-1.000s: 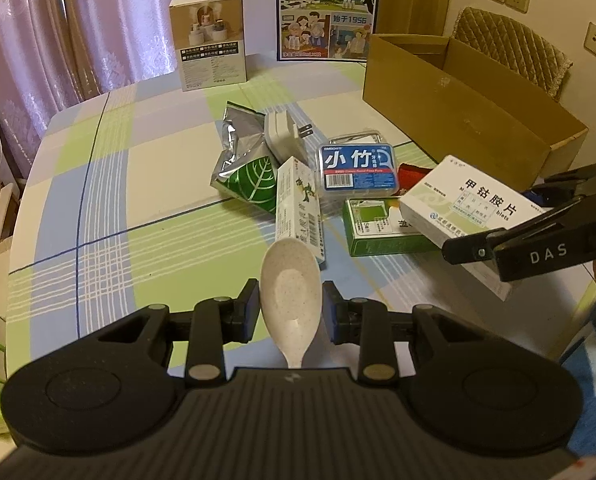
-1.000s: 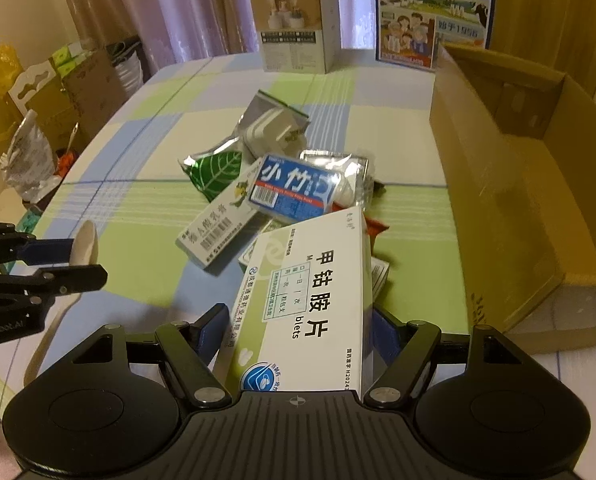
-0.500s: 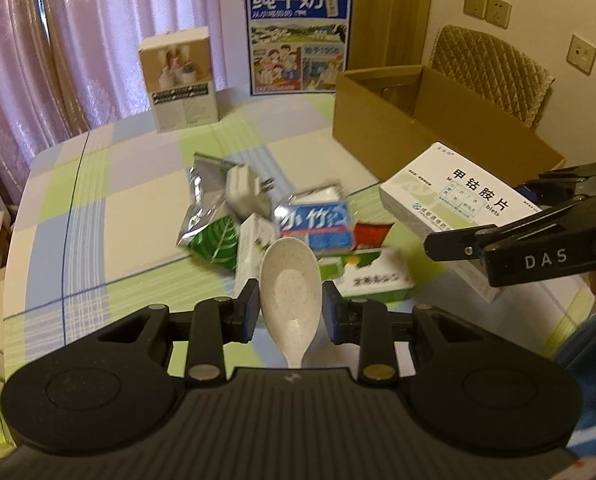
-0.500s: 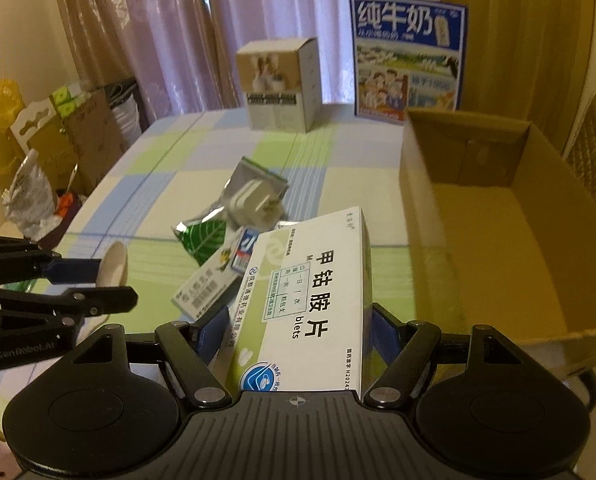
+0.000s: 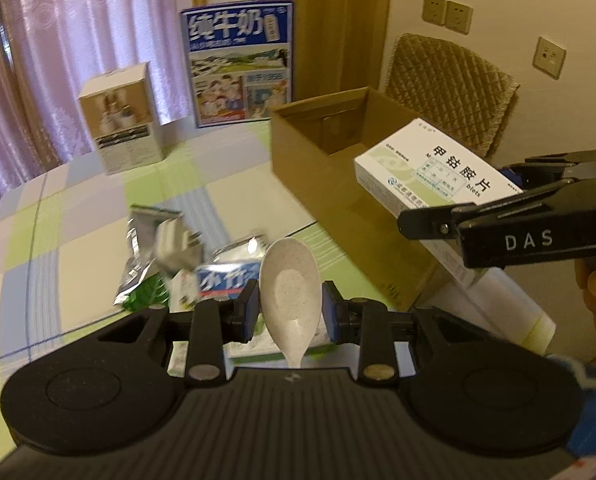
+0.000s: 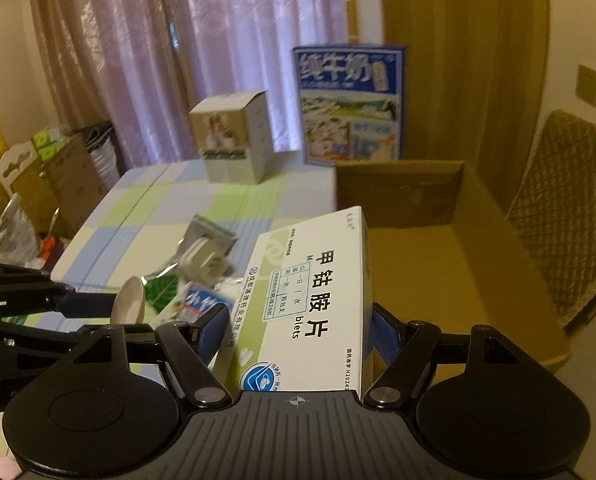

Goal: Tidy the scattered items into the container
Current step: 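Lift and carry spoon and white box toward the cardboard box with both tools, then open left tool to drop spoon while right tool releases white box into cardboard box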

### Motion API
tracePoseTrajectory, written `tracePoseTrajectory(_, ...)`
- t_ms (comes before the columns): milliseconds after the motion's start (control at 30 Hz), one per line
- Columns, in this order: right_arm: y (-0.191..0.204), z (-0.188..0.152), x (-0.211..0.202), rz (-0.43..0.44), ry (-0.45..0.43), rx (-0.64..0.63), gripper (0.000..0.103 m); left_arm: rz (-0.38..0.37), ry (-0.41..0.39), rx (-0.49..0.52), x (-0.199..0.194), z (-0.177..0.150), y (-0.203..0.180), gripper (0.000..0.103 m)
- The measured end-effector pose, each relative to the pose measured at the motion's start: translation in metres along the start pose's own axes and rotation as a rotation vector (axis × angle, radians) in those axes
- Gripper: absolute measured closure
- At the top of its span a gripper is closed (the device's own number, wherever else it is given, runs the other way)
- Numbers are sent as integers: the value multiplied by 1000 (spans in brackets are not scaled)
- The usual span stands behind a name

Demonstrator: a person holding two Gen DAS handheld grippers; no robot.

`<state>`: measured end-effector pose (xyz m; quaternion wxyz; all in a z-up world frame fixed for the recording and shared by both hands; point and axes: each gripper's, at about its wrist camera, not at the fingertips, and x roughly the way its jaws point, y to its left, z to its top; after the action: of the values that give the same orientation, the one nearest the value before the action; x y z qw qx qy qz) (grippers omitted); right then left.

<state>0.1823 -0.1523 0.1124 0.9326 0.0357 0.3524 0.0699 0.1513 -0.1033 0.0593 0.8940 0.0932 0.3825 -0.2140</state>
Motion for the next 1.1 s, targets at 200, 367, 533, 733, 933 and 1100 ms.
tracePoseTrajectory(200, -49, 11, -8, -50, -16, 38, 32, -49, -14, 13, 16, 35, -33, 76)
tracePoseTrajectory(367, -88, 15, -4, -76, -7, 56, 32, -99, -31, -11, 35, 63, -57, 76)
tracePoseTrajectory(533, -117, 15, 4, -89, 6, 54, 32, -157, -47, -90, 63, 88, -70, 76)
tracePoseTrajectory(733, -139, 13, 17, -94, 22, 59, 32, -199, -52, -160, 99, 108, -77, 76)
tracePoseTrajectory(933, -151, 10, 33, -90, 40, 58, 32, -216, -56, -210, 130, 117, -82, 76)
tracePoseTrajectory(1100, -154, 8, 46, -85, 53, 45, 32, -207, -67, -268, 145, 117, -76, 76)
